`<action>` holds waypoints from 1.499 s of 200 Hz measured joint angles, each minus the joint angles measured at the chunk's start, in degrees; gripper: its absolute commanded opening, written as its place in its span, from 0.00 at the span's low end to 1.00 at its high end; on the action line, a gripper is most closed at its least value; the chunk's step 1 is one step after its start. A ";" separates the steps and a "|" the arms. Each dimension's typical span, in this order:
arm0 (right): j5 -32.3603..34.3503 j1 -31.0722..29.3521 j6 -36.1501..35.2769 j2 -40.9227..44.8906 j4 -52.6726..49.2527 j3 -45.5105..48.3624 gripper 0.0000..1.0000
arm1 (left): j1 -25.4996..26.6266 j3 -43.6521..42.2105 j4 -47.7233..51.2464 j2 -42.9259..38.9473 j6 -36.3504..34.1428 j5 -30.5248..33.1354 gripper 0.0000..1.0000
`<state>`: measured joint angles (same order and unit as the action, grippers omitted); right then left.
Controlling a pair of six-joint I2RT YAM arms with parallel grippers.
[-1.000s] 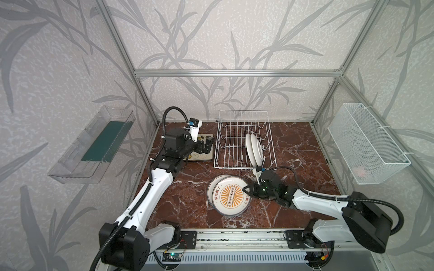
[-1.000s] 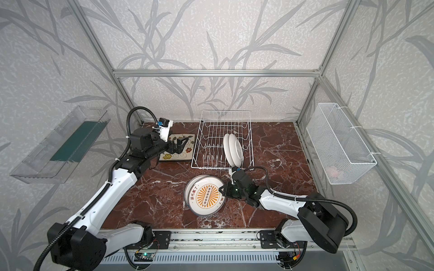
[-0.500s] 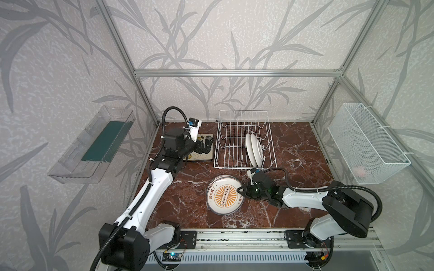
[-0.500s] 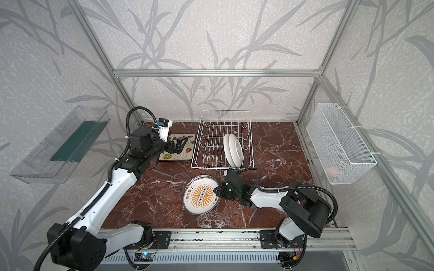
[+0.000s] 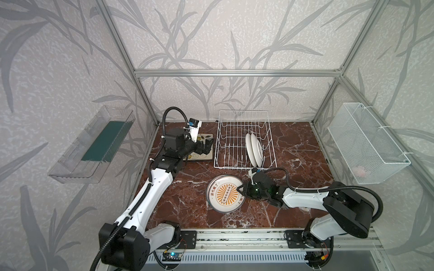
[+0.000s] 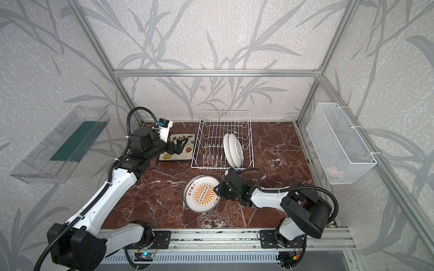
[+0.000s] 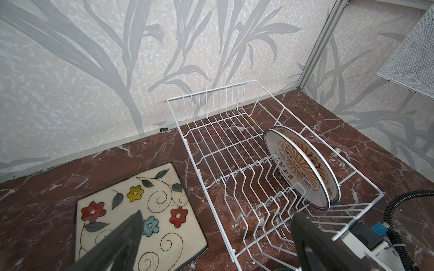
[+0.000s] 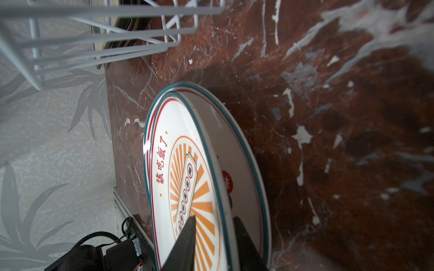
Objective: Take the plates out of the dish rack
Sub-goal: 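Lower the sunburst plate onto the red-text plate with the right gripper, then open the right gripper and withdraw it from the stacked plates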
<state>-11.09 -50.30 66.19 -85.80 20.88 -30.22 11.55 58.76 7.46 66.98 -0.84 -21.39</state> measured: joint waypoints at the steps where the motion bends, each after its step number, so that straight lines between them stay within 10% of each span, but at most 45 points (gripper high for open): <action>1: -0.02 0.00 -0.02 0.00 -0.04 0.00 0.35 | 0.00 0.00 0.02 0.00 0.00 0.00 0.99; 300: -1.53 0.00 -15.74 3.93 -24.65 -10.58 0.95 | 0.00 1.97 2.97 1.75 5.44 -0.50 0.99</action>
<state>-12.62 -50.30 50.46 -81.87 -3.77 -40.80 11.55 60.73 10.44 68.73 4.60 -21.89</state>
